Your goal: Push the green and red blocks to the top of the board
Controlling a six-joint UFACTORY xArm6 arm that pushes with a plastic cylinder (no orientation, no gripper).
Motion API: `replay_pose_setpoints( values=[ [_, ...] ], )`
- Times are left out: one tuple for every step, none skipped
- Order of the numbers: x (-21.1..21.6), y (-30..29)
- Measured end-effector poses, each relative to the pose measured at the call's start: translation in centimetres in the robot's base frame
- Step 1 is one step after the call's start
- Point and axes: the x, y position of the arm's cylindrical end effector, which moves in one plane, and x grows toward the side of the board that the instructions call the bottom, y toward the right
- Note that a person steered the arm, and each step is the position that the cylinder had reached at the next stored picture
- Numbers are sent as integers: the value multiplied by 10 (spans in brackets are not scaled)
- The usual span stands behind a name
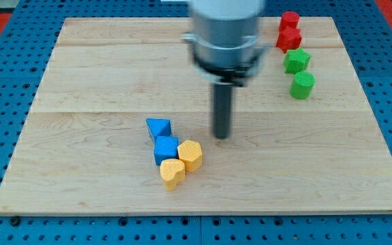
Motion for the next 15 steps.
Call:
replay_pose_setpoints(
  values=[
    [-3,113],
    [-15,123],
    [-26,105],
    [-36,117],
    [-71,118],
    [-106,120],
    [-136,120],
    [-162,120],
    [-186,120],
    [-194,126],
    [-183,142],
    [-107,84],
    [-115,37],
    [-123,73],
    [-144,85]
  ],
)
